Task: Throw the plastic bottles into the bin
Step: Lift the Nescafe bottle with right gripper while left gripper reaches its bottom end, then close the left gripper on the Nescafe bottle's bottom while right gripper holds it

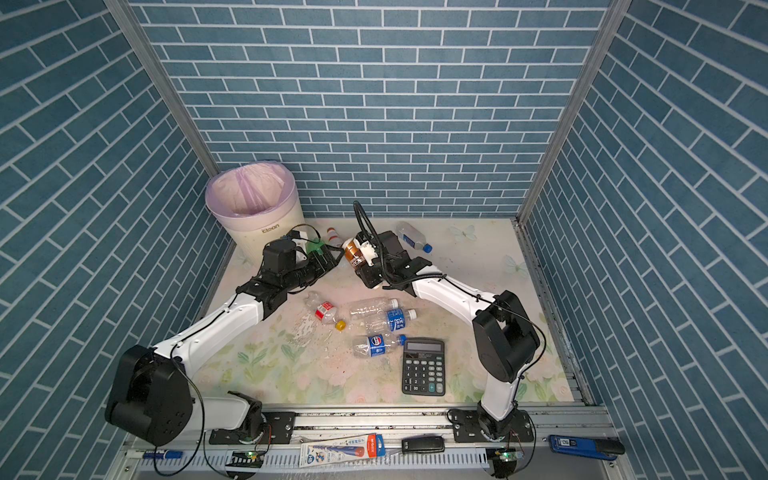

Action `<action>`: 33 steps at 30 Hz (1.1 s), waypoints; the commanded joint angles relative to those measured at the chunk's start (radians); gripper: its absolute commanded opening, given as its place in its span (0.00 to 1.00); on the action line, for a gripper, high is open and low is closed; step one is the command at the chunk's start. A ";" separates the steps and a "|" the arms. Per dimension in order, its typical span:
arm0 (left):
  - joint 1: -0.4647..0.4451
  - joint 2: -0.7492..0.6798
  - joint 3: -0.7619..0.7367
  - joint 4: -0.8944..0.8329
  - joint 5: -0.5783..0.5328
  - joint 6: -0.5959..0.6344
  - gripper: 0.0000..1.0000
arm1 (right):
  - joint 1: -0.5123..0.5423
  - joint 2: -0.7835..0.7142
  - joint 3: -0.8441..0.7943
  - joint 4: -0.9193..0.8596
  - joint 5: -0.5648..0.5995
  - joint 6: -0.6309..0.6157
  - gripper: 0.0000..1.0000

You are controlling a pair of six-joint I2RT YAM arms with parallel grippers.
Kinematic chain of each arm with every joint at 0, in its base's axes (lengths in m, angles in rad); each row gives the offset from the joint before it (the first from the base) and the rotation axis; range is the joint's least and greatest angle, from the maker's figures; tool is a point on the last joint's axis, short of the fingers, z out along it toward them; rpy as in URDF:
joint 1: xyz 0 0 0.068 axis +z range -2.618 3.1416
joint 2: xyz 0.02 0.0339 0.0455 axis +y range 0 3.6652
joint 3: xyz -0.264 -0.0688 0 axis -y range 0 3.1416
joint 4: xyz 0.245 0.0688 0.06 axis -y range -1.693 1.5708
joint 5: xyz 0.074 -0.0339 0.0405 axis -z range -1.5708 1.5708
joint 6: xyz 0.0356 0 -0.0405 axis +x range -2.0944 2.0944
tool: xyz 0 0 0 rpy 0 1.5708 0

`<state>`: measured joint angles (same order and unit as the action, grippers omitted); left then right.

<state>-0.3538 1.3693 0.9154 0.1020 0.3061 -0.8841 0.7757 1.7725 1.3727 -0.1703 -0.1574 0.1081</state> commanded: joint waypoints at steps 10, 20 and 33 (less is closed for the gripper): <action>-0.002 0.059 0.040 0.095 -0.008 -0.016 0.83 | 0.017 -0.022 -0.012 0.057 -0.084 0.059 0.46; -0.013 0.091 0.053 0.125 -0.025 -0.015 0.77 | 0.025 -0.012 0.007 0.057 -0.116 0.059 0.46; -0.017 0.091 0.045 0.126 -0.037 -0.011 0.76 | 0.045 0.027 0.043 0.054 -0.133 0.063 0.44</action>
<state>-0.3653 1.4532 0.9501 0.2203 0.2821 -0.9051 0.8135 1.7809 1.3731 -0.1375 -0.2699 0.1608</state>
